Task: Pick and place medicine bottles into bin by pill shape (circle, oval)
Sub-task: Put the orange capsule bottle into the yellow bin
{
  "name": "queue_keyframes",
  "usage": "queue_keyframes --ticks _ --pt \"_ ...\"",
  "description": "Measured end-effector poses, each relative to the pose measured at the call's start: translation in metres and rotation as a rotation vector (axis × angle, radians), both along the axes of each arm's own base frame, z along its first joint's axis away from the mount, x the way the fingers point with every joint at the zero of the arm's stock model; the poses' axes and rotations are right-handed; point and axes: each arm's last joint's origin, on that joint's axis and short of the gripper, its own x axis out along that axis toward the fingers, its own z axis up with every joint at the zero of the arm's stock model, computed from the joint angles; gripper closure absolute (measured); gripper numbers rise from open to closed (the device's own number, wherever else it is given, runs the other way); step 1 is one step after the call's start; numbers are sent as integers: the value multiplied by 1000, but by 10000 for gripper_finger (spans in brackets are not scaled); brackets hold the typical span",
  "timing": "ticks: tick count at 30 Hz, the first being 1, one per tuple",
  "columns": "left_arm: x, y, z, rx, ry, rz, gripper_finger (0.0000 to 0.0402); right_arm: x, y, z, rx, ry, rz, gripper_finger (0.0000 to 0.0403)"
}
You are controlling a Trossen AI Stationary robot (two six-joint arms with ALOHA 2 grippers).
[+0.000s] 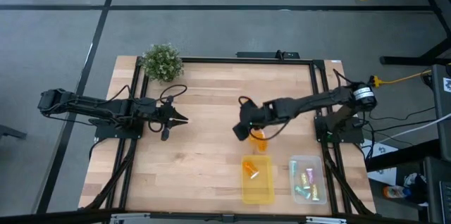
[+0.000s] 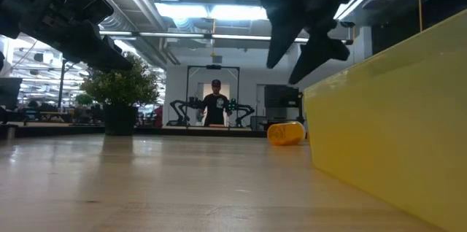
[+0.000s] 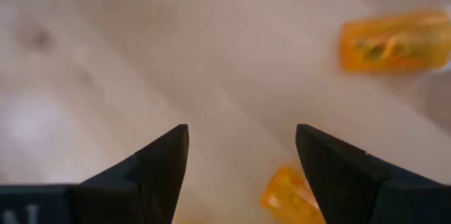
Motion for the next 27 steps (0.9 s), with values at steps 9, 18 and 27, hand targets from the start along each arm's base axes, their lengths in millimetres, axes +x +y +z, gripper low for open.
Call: queue_keyframes --ticks 9,18,27 --pt "0 0 0 -21 0 8 351 4 -39 2 -68 -32 -174 140" --pt "0 0 0 -21 0 8 351 3 -62 3 -244 0 -141 140" --pt "0 0 0 -17 0 7 351 0 -85 1 -471 145 570 140"
